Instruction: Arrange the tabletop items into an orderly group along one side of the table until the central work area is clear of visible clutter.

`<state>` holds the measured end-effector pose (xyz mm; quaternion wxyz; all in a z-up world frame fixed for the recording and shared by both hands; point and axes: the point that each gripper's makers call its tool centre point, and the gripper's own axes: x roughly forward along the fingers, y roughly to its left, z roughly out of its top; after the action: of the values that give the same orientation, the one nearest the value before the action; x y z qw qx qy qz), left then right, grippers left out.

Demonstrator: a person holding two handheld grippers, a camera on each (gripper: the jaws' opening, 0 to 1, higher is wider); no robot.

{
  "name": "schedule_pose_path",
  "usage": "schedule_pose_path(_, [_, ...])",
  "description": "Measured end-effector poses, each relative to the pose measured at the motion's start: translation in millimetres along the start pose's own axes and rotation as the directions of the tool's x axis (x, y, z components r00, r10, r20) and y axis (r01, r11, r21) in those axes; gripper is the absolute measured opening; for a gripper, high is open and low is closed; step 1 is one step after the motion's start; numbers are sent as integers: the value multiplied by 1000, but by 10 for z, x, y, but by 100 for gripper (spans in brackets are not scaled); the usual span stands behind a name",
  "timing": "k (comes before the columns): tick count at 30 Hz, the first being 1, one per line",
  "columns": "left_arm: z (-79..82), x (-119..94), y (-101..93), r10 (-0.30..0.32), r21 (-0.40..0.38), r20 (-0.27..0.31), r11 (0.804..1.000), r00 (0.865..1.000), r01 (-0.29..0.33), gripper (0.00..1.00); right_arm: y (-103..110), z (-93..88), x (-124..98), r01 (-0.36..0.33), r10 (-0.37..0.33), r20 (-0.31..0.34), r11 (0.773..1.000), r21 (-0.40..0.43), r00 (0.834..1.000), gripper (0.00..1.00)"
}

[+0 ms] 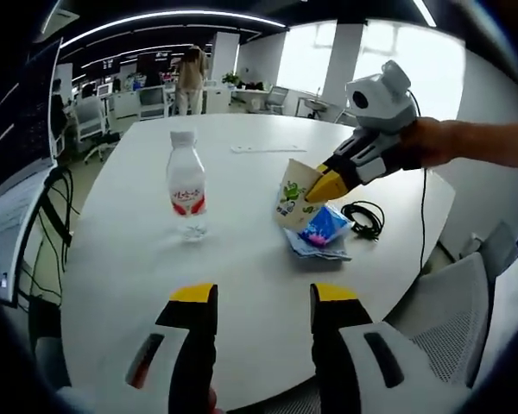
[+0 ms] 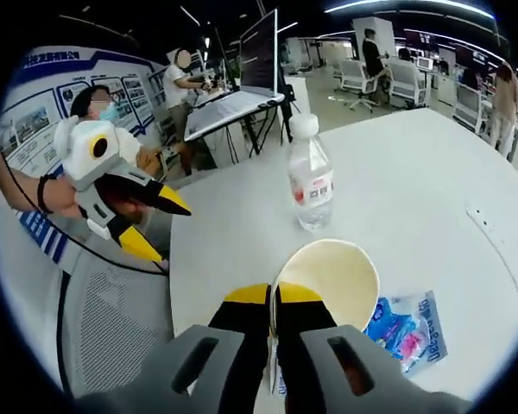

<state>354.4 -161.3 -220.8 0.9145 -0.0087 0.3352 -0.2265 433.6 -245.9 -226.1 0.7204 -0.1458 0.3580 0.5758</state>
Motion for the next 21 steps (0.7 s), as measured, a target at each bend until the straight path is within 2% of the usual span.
schedule_pose_path(9, [-24, -24, 68, 12, -22, 7, 1000, 1000, -12, 42, -68, 76, 185, 13, -13, -34, 1000, -29, 999, 0])
schedule_pose_path(17, [-88, -40, 116, 26, -34, 0, 999, 1000, -26, 42, -128, 70, 354, 17, -24, -79, 997, -77, 997, 0])
schedule_pose_path(21, [-123, -49, 128, 30, -37, -4, 999, 1000, -30, 42, -242, 25, 445, 35, -48, -115, 993, -113, 992, 0])
